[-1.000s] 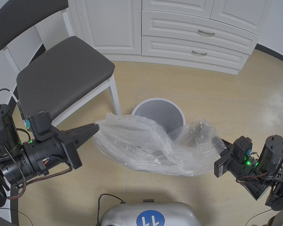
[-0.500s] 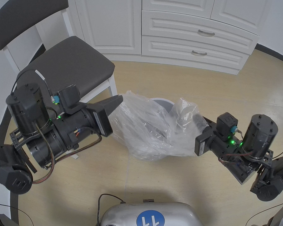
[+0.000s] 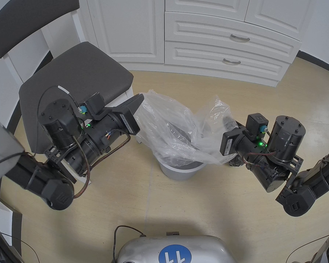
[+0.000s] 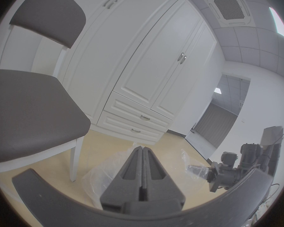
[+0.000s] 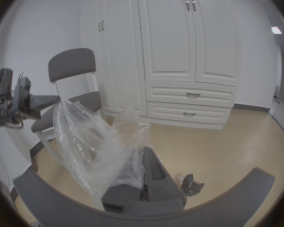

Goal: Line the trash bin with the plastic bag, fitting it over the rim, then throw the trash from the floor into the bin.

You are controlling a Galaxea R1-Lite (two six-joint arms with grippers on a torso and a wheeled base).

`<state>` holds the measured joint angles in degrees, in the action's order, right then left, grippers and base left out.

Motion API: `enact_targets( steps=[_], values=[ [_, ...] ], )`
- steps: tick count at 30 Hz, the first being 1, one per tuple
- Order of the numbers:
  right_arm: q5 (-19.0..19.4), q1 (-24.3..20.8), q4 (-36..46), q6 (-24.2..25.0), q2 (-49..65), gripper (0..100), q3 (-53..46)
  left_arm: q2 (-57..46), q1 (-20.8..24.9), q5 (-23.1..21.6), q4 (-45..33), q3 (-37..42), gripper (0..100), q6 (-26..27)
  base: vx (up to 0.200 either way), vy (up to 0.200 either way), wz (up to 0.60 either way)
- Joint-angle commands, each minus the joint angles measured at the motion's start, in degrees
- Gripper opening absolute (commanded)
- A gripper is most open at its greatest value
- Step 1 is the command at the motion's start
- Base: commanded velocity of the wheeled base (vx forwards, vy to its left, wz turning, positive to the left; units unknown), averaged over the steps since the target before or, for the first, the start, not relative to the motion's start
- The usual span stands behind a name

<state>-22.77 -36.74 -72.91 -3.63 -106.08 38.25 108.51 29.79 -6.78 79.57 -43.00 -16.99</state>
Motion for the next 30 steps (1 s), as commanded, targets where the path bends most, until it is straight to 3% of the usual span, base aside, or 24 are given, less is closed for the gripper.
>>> enact_targets(
  steps=[1, 8, 14, 30],
  values=[
    [0.1, 1.7, -0.1, 2.2, -2.6, 0, 3.2, 12.6, -1.5, -0.1, 6.1, -5.0, 0, -3.0, 0.000, 0.000, 0.00],
    [0.3, 2.1, -0.2, 3.0, -4.7, 0, 4.5, 15.9, -1.6, 0.3, 6.7, -8.7, 0, -5.1, 0.000, 0.000, 0.00],
    [4.4, 4.5, -1.6, 4.7, -8.1, 0, 5.4, 20.1, -2.7, 0.4, 6.7, -12.4, 0, -5.8, 0.000, 0.000, 0.00],
    [8.4, 8.1, -2.9, 8.2, -14.3, 0, 8.9, 26.2, -5.7, 0.4, 6.1, -17.7, 0, -6.9, 0.000, 0.000, 0.00]
  ],
)
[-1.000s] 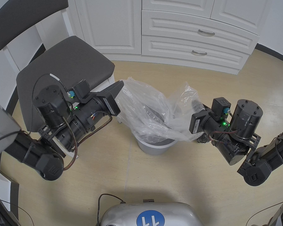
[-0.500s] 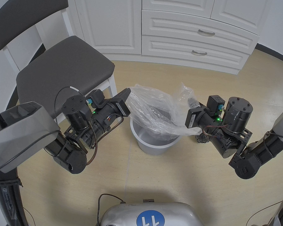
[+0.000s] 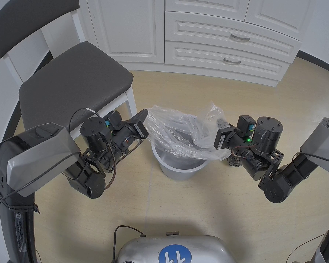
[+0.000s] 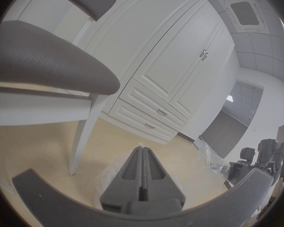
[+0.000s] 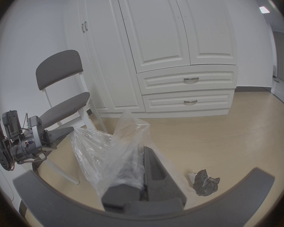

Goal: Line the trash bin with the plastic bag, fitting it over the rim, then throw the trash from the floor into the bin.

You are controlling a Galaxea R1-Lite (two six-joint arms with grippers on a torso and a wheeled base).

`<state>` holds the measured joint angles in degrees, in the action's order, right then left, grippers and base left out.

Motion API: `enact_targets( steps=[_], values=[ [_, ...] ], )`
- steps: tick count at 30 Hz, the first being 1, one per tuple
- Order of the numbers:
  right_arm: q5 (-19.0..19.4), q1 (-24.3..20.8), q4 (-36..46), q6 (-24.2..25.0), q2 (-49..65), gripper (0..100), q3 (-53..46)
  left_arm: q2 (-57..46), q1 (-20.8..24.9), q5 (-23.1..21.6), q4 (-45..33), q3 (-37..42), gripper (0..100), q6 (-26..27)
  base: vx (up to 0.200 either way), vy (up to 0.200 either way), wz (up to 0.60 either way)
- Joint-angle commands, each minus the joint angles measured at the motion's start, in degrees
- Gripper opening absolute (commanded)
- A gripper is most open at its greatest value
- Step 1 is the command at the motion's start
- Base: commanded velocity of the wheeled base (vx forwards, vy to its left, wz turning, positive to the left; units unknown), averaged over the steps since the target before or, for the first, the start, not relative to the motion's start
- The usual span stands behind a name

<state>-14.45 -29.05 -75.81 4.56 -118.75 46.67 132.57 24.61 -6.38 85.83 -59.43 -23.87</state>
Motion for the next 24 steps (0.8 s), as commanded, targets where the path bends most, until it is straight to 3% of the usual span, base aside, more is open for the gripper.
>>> enact_targets(
  steps=[1, 8, 15, 18, 24],
  values=[
    [0.0, 0.7, 0.0, 0.0, -2.0, 0, 0.5, 2.2, -0.9, 0.0, -0.3, -1.5, 0, 0.0, 0.000, 0.000, 0.00],
    [-0.1, 2.7, 1.0, -0.4, -2.9, 0, 1.0, 1.7, -2.5, -0.8, -1.3, 0.5, 0, 0.8, 0.000, 0.000, 0.00],
    [-0.6, 11.2, 12.4, -11.7, 4.2, 0, -4.2, -6.8, -6.3, -9.2, -11.1, 7.7, 0, 5.4, 0.000, 0.000, 0.00],
    [-0.8, 13.1, 15.1, -13.5, 6.3, 0, -5.4, -8.4, -6.9, -9.5, -12.4, 8.3, 0, 6.7, 0.000, 0.000, 0.00],
    [-2.4, 19.3, 15.4, -28.0, 8.5, 0, -12.1, -10.8, -8.5, -9.5, -16.4, 9.2, 0, 10.8, 0.000, 0.000, 0.00]
  ],
)
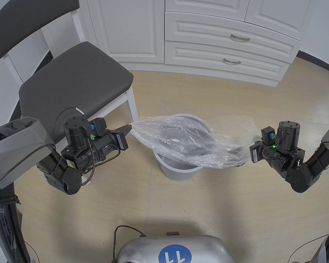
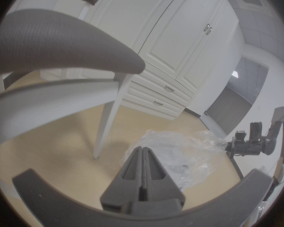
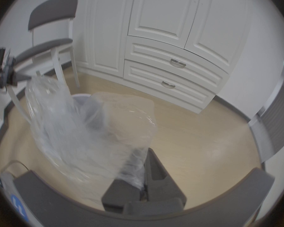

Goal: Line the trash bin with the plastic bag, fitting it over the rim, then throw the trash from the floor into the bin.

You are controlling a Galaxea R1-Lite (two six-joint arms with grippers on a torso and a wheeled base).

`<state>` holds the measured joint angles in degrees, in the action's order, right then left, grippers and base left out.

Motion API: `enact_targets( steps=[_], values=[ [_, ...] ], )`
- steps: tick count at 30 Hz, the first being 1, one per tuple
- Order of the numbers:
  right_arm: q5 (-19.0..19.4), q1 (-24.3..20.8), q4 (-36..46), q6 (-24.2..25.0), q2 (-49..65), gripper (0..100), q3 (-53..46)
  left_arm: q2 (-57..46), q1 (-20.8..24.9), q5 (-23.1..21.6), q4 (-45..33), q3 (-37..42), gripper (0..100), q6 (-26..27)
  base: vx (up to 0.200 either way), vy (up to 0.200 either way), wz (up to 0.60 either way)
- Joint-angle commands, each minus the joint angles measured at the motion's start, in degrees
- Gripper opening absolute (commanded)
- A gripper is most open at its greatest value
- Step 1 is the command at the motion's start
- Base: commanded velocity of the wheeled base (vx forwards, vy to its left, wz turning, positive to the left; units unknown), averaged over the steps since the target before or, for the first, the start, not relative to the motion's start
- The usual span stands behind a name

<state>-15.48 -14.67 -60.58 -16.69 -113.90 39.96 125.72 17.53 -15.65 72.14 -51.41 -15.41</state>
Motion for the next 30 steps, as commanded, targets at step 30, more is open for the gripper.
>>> enact_targets(
  steps=[30],
  values=[
    [-1.7, -0.2, -2.4, -16.1, -2.1, 0, -12.4, -15.2, -2.1, -0.3, -19.2, 6.5, 0, 12.9, 0.000, 0.000, 0.00]
  ],
)
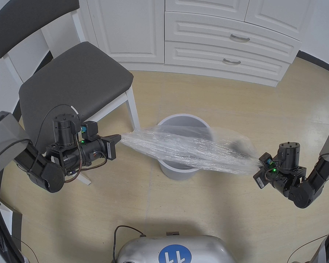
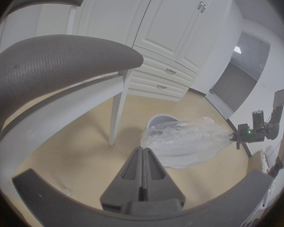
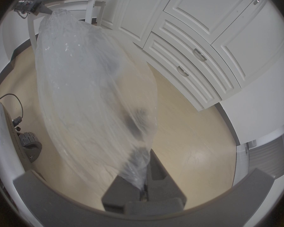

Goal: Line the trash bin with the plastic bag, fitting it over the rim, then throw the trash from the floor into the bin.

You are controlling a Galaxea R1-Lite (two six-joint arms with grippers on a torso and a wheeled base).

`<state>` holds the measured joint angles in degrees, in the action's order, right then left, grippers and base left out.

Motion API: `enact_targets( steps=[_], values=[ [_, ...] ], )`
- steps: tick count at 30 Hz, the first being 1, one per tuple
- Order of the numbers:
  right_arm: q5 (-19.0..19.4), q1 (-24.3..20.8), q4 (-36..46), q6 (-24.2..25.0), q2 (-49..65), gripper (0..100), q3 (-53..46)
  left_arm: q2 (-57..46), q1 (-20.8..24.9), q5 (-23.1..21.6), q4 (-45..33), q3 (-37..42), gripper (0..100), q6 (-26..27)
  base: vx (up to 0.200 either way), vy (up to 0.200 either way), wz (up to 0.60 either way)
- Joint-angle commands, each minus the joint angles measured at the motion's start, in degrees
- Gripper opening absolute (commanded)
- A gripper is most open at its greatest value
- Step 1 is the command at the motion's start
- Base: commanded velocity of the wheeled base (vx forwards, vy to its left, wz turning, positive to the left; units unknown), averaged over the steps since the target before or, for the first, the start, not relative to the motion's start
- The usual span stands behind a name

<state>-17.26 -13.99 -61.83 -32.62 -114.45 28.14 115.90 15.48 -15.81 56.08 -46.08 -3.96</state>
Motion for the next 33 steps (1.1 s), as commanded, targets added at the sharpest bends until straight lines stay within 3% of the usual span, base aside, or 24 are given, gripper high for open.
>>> enact_targets(
  steps=[1, 9, 26, 33],
  values=[
    [0.0, -0.9, -1.2, -0.2, -1.6, 0, -0.5, -5.5, 0.0, -0.1, -3.4, 1.2, 0, 1.6, 0.000, 0.000, 0.00],
    [0.6, -0.9, -1.2, -3.6, -2.3, 0, -4.0, -7.2, 0.1, -0.4, -16.1, 2.3, 0, 9.8, 0.000, 0.000, 0.00],
    [0.7, -0.9, -0.5, -9.0, 1.7, 0, -8.8, -6.5, 0.2, -0.4, -16.7, 2.6, 0, 10.1, 0.000, 0.000, 0.00],
    [0.3, -1.9, -1.7, -6.8, -4.9, 0, -4.1, -3.5, -0.3, 0.2, -16.6, 0.7, 0, 10.8, 0.000, 0.000, 0.00]
  ],
)
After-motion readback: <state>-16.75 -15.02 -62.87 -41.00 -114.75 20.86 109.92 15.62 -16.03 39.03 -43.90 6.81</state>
